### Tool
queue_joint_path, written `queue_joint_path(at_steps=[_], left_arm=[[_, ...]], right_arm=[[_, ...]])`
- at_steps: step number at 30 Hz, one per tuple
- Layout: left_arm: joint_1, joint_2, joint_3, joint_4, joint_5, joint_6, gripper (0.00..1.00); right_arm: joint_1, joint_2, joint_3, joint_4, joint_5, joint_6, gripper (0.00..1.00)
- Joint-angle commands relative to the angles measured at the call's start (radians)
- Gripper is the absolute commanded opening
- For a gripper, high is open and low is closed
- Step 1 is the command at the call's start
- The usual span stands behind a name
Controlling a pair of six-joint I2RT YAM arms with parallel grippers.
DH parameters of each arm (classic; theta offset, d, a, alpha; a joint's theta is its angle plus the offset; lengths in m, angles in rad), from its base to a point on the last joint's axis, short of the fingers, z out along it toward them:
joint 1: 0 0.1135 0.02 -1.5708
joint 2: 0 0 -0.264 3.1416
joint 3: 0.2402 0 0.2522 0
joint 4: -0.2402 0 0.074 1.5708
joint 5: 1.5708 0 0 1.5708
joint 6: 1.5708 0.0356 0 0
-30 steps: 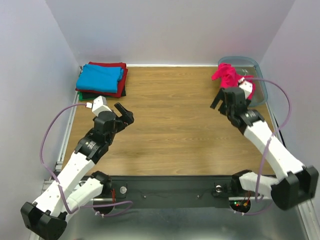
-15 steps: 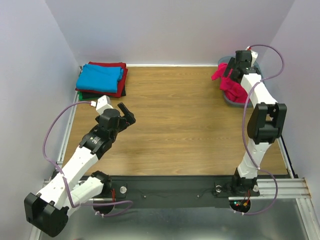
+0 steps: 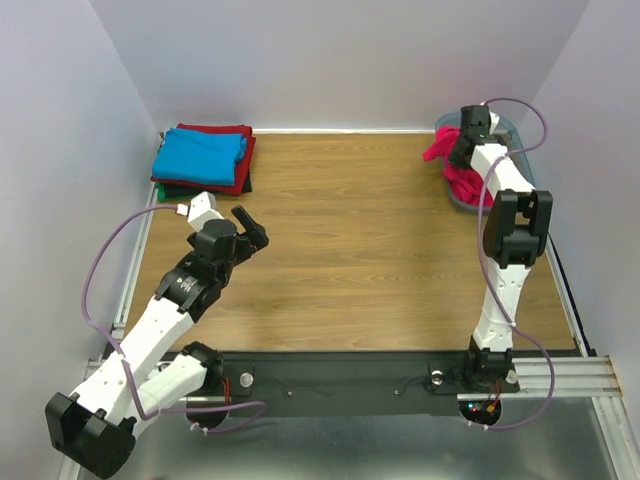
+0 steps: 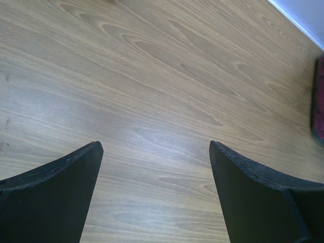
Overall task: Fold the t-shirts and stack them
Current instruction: Grab the tshirt from the pile, then move the tshirt to the center of the board
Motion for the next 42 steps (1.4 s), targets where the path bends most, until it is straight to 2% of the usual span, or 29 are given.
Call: queue_joint_path(at_steps=[1,6,9,12,13,14,15,18,19,21,22,25,26,29,33,36,39,40,42], left_arm=[[0.005,-0.038,0.01,-0.003,-0.029,-0.014,0.98],[0.005,-0.072,0.007,-0.003,-0.02,-0.019,0.98],[0.005,-0.084,0.005,-0.003,-0.004,-0.021,0.98],[0.005,-0.095,0.002,-0.002,0.005,-0.025,0.98],[0.005,-0.098,0.004,-0.007,0.005,-0.027,0.98],[0.005,-0.101,0.002,-0.009,0.006,-0.031,0.98],[0.005,-0.104,-0.001,-0.012,0.006,-0.033,0.98],[0.005,-0.118,-0.006,-0.019,0.008,-0.04,0.99],[0.005,-0.124,-0.01,-0.019,0.008,-0.044,0.98],[0.005,-0.141,-0.021,-0.021,0.006,-0.054,0.98],[0.005,-0.153,-0.026,-0.019,0.009,-0.056,0.99],[0.005,-0.166,-0.027,-0.029,0.009,-0.06,0.98],[0.005,-0.173,-0.027,-0.038,0.006,-0.065,0.98],[0.005,-0.189,-0.029,-0.055,-0.009,-0.076,0.98],[0.005,-0.201,-0.026,-0.07,-0.023,-0.088,0.98],[0.005,-0.204,-0.023,-0.087,-0.034,-0.102,0.99],[0.005,-0.207,-0.019,-0.111,-0.049,-0.123,0.98],[0.006,-0.207,-0.021,-0.116,-0.058,-0.128,0.98],[0.005,-0.209,-0.027,-0.131,-0.07,-0.137,0.98]], right_arm=[[-0.012,-0.109,0.092,0.026,0.017,-0.028,0.0],[-0.011,-0.297,0.136,0.025,0.085,-0.108,0.0],[-0.012,-0.385,0.145,0.025,0.07,-0.126,0.0],[-0.011,-0.494,0.165,0.025,-0.091,-0.108,0.0],[-0.011,-0.543,0.171,0.025,-0.224,-0.082,0.0],[-0.011,-0.56,0.181,0.026,-0.292,-0.065,0.0],[-0.011,-0.575,0.208,0.026,-0.449,-0.044,0.01],[-0.009,-0.577,0.288,0.032,-0.723,0.058,0.0],[-0.008,-0.57,0.35,0.045,-0.904,0.091,0.0],[0.026,-0.544,0.407,0.093,-1.016,0.188,0.0],[0.101,-0.531,0.473,0.112,-1.039,0.209,0.0],[0.185,-0.527,0.527,0.188,-1.082,0.272,0.0],[0.218,-0.527,0.518,0.294,-1.105,0.312,0.0],[0.258,-0.519,0.515,0.44,-1.148,0.429,0.0],[0.285,-0.496,0.53,0.466,-1.132,0.449,0.0],[0.285,-0.514,0.483,0.468,-1.107,0.425,0.0],[0.285,-0.644,0.232,0.466,-1.009,0.316,0.01],[0.285,-0.687,0.034,0.463,-0.933,0.24,0.02],[0.282,-0.844,-0.171,0.436,-0.828,0.176,0.05]])
